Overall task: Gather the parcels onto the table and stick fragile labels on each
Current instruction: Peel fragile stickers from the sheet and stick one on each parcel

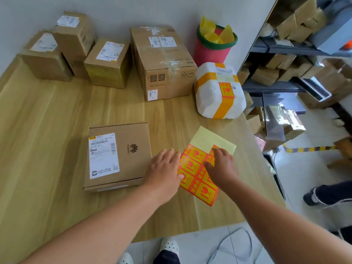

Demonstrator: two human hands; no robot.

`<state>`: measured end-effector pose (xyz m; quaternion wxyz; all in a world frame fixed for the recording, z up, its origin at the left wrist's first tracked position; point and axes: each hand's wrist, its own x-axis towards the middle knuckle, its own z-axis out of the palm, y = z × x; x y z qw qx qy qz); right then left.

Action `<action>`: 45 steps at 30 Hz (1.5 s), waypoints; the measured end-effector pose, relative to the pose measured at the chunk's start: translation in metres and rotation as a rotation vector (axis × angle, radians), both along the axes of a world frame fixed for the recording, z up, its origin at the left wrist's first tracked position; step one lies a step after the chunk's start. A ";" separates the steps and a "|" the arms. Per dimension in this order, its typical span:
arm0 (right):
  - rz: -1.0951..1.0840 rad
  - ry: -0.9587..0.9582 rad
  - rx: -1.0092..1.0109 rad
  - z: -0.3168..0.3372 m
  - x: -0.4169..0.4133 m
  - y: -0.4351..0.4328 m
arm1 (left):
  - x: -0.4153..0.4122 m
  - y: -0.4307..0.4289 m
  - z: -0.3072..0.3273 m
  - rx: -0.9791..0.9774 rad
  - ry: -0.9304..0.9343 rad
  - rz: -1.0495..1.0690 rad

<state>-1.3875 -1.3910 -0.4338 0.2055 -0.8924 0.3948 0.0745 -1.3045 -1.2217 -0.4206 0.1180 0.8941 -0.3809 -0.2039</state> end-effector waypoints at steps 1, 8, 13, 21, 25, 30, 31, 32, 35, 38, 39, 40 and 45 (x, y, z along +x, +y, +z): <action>-0.009 0.014 -0.016 -0.004 -0.002 -0.013 | -0.003 -0.009 -0.006 0.046 0.022 -0.032; -0.014 0.116 -0.050 -0.032 -0.002 -0.074 | 0.000 -0.039 -0.042 0.286 0.055 -0.170; 0.012 0.198 0.009 -0.043 -0.003 -0.082 | 0.000 -0.045 -0.049 0.338 0.043 -0.172; -0.122 -0.073 0.116 -0.025 -0.005 -0.071 | -0.002 -0.054 -0.039 0.329 0.119 -0.077; -0.192 -0.299 0.292 0.003 -0.002 -0.072 | 0.001 -0.057 -0.022 0.047 0.263 0.175; -0.142 -0.478 0.472 0.053 0.000 -0.064 | 0.017 -0.059 0.029 -0.191 0.379 0.434; -0.131 -0.490 0.496 0.064 0.000 -0.062 | 0.020 -0.058 0.039 -0.255 0.434 0.465; -0.115 -0.502 0.520 0.075 0.000 -0.059 | 0.023 -0.057 0.048 -0.319 0.509 0.500; -0.062 -0.527 0.546 0.107 -0.002 -0.050 | 0.027 -0.055 0.079 -0.489 0.618 0.574; -0.004 -0.541 0.573 0.138 -0.005 -0.043 | 0.027 -0.054 0.117 -0.634 0.620 0.636; 0.015 -0.543 0.574 0.147 -0.006 -0.041 | 0.026 -0.053 0.130 -0.673 0.622 0.637; 0.036 -0.545 0.561 0.155 -0.007 -0.039 | 0.027 -0.051 0.141 -0.693 0.633 0.628; 0.126 -0.562 0.451 0.182 -0.010 -0.033 | 0.025 -0.038 0.184 -0.705 0.874 0.595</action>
